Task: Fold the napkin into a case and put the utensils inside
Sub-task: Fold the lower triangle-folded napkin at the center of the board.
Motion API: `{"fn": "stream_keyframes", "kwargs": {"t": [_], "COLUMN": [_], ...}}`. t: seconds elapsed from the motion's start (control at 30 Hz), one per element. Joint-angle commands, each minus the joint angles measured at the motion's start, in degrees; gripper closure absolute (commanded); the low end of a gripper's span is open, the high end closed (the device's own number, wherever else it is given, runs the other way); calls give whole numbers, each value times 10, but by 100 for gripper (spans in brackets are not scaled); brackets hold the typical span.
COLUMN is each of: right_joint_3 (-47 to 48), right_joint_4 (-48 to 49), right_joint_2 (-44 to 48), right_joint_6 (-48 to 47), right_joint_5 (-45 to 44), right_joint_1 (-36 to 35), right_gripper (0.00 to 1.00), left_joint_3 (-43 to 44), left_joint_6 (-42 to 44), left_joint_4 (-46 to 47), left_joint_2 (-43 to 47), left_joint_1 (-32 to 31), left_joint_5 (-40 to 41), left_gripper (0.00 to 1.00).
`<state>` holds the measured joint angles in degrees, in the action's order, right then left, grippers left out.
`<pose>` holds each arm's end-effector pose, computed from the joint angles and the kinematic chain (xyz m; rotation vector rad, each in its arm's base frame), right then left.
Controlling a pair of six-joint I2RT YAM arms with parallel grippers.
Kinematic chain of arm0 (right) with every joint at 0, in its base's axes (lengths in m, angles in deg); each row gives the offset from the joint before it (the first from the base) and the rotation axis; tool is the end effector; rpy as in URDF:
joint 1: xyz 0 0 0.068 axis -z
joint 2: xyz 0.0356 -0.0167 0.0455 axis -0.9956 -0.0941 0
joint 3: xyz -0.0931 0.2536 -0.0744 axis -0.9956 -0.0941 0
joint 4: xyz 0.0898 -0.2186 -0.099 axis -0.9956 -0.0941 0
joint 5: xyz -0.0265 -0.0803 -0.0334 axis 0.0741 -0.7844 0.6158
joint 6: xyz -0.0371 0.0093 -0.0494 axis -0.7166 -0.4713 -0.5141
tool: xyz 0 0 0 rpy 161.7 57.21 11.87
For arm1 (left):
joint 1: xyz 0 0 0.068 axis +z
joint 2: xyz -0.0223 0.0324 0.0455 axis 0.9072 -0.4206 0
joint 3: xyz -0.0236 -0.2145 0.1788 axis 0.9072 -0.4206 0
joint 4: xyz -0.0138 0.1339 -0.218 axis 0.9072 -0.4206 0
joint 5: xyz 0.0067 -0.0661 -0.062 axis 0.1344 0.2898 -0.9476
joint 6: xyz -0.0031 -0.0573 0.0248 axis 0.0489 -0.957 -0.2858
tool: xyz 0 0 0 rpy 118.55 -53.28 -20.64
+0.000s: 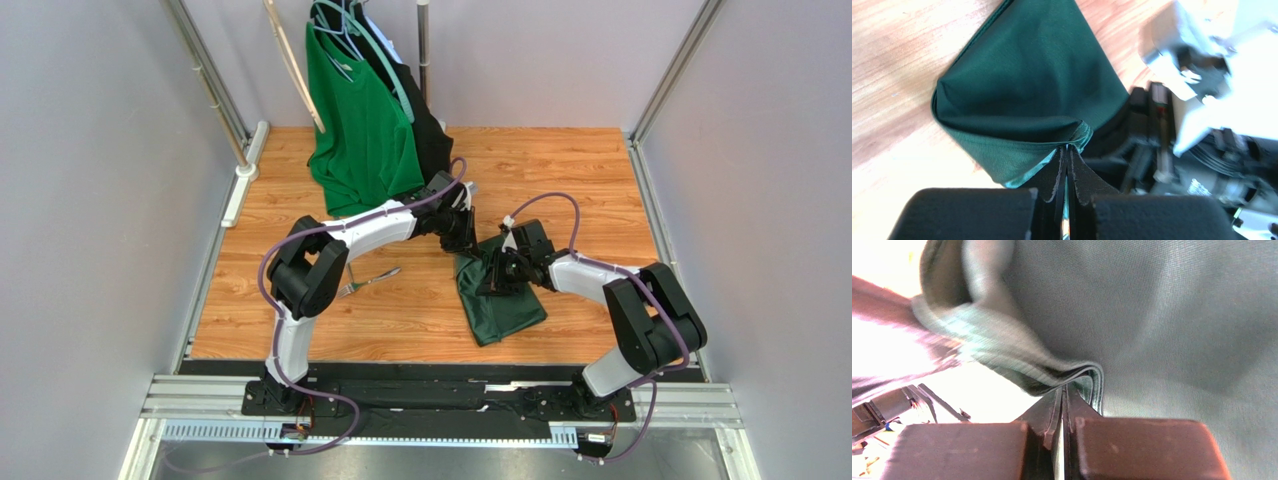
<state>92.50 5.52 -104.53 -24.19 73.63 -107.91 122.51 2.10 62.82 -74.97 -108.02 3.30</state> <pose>0.2451 0.1269 0.1410 0.0255 2.7192 0.8722 0.3188 -0.3218 0.2041 0.2715 2.6912 -1.0471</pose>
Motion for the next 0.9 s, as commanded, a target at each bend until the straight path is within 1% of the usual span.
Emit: {"fn": "stream_keyframes", "kwargs": {"t": [0.0, 0.13, 0.33, 0.43, 0.53, 0.63, 0.67, 0.73, 0.77, 0.83, 0.87], "right_joint_3": [35, 53, 65, 58, 53, 51, 52, 58, 59, 63, 65], "right_joint_4": [-38, -71, -87, -90, -91, -81, -82, -81, -80, -78, -73], "right_joint_2": [45, 72, 65, 58, 52, 52, 51, 46, 44, 33, 30], "right_joint_6": [-17, -27, -41, -48, -59, -65, -67, -67, -66, -65, -63], "right_joint_5": [-21, -34, -62, -83, -81, -70, -69, -64, -63, -51, -46], "right_joint_1": [2, 2, 5, 18, 39, 55, 57, 63, 64, 69, 70], "right_gripper": [94, 87, 80, 78, 75, 73, 73, 72, 72, 72, 72], "left_joint_3": [14, 24, 50, 62, 53, 46, 44, 43, 44, 52, 53], "left_joint_6": [-18, -19, -19, -4, 15, 34, 38, 57, 64, 87, 95], "left_joint_4": [23, 31, 32, 17, 17, 5, 4, 2, 0, -3, -5], "left_joint_2": [-28, -47, -73, -70, -50, -33, -27, -22, -18, -16, -14], "left_joint_1": [5, 10, 15, 15, 15, 15, 15, 15, 15, 14, 14], "left_joint_5": [-22, -22, -9, 4, 13, 21, 22, 21, 16, 13, 13], "left_gripper": [96, 96, 96, 96, 93, 87, 81, 76, 71, 67, 63]}}
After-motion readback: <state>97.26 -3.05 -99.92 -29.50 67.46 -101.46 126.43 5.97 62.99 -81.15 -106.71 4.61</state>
